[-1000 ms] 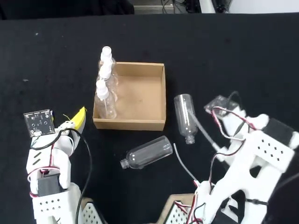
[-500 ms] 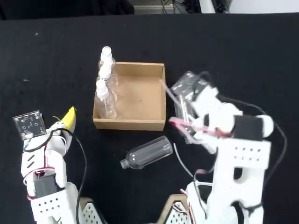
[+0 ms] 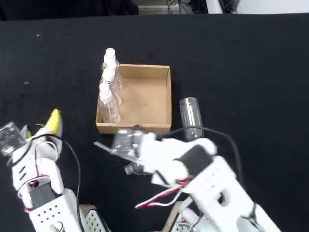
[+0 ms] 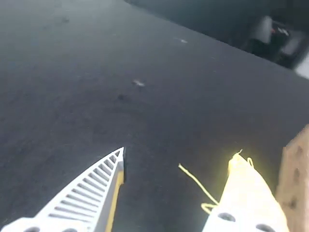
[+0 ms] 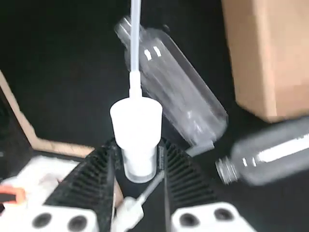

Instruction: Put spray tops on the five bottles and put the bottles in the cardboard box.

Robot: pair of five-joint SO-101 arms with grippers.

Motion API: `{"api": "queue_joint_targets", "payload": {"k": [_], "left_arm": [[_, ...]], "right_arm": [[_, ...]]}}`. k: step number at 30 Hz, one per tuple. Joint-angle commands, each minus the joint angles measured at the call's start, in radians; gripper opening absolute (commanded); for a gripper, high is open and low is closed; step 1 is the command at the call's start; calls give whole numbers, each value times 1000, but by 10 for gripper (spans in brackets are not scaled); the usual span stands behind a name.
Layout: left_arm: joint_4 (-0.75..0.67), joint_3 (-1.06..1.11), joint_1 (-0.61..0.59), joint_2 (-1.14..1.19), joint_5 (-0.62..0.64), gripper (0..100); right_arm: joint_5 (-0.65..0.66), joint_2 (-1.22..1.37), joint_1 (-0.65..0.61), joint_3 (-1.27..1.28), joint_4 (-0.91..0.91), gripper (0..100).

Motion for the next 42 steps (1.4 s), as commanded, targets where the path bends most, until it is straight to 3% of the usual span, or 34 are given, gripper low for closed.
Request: {"api": "queue_joint_targets", "payload": {"k": [1,7,12,15,20,26,29,36,42], "left_arm": [[-25,-65,-71,-5,63,231],[-23,-68,-81,-3,64,231],[-23,-68,-81,-3,66,231],[-23,-68,-81,-3,66,231],[-23,-68,-79,-3,63,231],[-23,-67,-76,-3,60,231],[-23,-65,-74,-3,60,231],[-23,-65,-73,-3,60,231],[-23,-64,-73,-3,58,231]], "right_arm": [[-89,157,-121,-5,-146,11],[-229,432,-153,-113,-351,13],[-307,608,-152,-228,-414,16],[-341,693,-170,-291,-408,53],[-379,713,-253,-389,-315,238],[-371,561,-275,-453,-166,226],[-298,473,-199,-449,-57,226],[-38,226,126,-367,169,195],[201,33,416,-119,178,183]]}}
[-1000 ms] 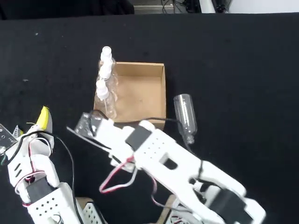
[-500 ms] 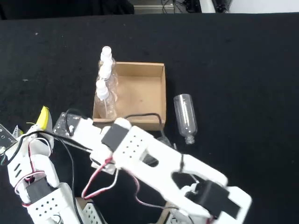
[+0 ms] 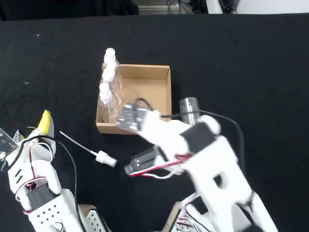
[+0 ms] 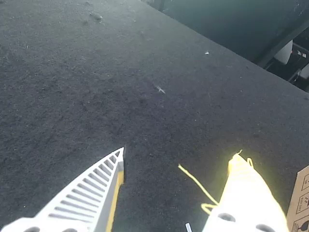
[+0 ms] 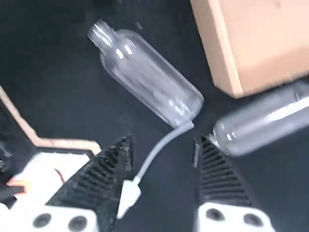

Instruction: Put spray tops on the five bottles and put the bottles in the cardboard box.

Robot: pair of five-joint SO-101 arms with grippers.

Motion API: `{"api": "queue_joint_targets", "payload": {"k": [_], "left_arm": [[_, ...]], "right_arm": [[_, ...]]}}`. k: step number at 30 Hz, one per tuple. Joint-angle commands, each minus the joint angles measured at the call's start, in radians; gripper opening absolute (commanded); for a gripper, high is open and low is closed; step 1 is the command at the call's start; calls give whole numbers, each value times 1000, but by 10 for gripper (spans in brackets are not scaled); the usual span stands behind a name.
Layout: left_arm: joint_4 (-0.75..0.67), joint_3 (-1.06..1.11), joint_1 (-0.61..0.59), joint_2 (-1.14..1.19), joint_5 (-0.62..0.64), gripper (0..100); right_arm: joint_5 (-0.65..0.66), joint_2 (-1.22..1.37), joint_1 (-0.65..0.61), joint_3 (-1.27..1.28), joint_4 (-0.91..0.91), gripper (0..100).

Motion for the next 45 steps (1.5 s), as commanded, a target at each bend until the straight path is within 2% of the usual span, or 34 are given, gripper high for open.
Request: {"api": "queue_joint_targets", "payload": {"k": [1,4,6,9,16,22,31,35,39,41,43,44,45], "left_arm": [[-23,-64,-1,-3,5,231],[-25,-64,1,-3,8,231],[-25,-65,1,-3,9,231],[-25,-65,1,-3,9,231],[-25,-62,1,-3,6,231],[-25,-62,1,-3,5,231],[-25,-62,1,-3,5,231],[-25,-62,1,-3,5,231],[-25,-62,1,-3,5,231],[-25,-64,1,-3,5,231],[-25,-64,1,-3,5,231],[-25,-64,1,-3,5,231],[-25,-64,1,-3,5,231]], "right_arm": [[149,-81,209,137,14,187],[273,-77,376,186,-6,188],[356,-77,430,202,-8,188],[370,-77,410,259,-31,188],[199,-79,328,433,-239,188],[176,-77,213,499,-307,188],[161,-77,229,661,-479,184],[163,-77,236,688,-509,184],[178,-77,295,696,-512,180],[227,-77,319,710,-512,125],[275,-77,339,719,-514,29],[285,-77,353,720,-514,5],[290,-77,374,720,-514,22]]}}
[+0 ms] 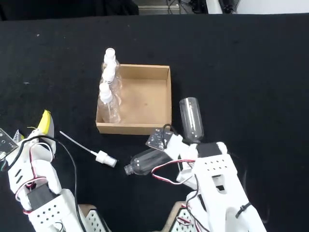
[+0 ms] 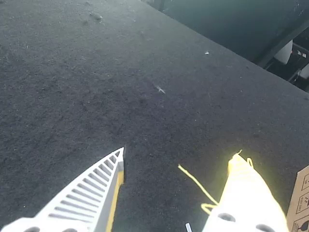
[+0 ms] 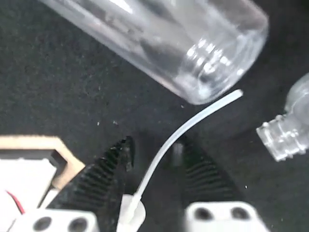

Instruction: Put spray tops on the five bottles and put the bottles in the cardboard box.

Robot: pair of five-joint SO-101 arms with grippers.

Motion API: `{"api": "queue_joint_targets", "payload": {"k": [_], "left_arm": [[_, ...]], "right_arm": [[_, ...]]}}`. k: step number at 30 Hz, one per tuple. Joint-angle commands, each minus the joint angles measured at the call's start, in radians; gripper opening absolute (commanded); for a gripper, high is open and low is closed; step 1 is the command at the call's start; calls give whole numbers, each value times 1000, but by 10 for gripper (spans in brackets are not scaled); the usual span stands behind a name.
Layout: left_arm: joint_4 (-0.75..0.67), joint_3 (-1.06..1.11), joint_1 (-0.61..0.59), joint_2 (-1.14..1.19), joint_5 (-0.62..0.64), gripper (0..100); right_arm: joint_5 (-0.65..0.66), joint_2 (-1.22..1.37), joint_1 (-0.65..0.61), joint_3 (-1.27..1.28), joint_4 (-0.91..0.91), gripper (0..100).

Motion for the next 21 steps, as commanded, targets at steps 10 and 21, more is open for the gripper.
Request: {"api": "queue_joint_targets", "payload": {"k": [10,21], "left_arm": [[-25,-64,1,-3,5,231],[-25,-65,1,-3,5,231]], "right_arm": [[34,-28,252,-185,60,10],[32,-28,338,-530,273,10]]}}
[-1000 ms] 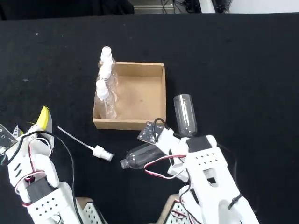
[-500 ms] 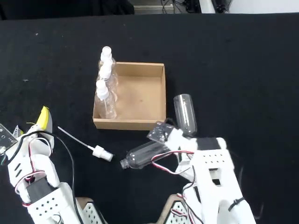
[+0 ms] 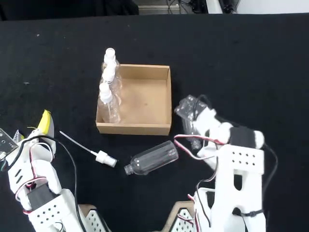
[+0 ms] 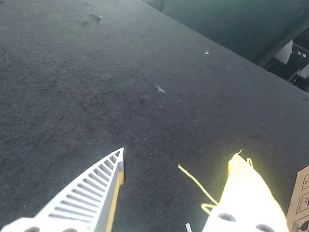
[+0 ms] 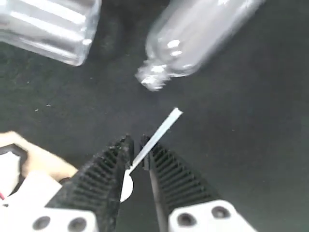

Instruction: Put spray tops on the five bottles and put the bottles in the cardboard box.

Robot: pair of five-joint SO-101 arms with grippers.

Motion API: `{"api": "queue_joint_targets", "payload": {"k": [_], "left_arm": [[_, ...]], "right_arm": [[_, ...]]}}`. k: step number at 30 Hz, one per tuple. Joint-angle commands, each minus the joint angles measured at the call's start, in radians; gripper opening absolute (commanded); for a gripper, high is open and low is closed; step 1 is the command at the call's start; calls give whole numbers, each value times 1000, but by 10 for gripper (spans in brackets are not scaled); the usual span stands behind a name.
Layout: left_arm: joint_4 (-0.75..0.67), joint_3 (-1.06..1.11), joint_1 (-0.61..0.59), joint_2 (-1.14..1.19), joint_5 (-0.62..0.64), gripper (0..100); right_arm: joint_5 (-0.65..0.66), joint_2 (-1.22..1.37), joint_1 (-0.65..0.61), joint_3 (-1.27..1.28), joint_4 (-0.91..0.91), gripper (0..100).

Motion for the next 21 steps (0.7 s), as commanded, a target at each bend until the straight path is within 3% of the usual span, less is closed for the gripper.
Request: {"api": "queue_joint_targets", "payload": {"k": [1,5,9,15,21], "left_arm": [[-25,-65,1,-3,5,231],[-25,-65,2,-3,5,231],[-25,-62,2,-3,5,231],[-25,-61,2,-3,5,231],[-25,-65,2,-3,5,231]], "right_arm": [[2,-28,8,-117,72,10],[-46,-28,-29,-156,107,10],[-54,-28,12,-148,71,10],[-74,-28,187,-47,-120,10],[-233,-22,209,51,-379,12]]}}
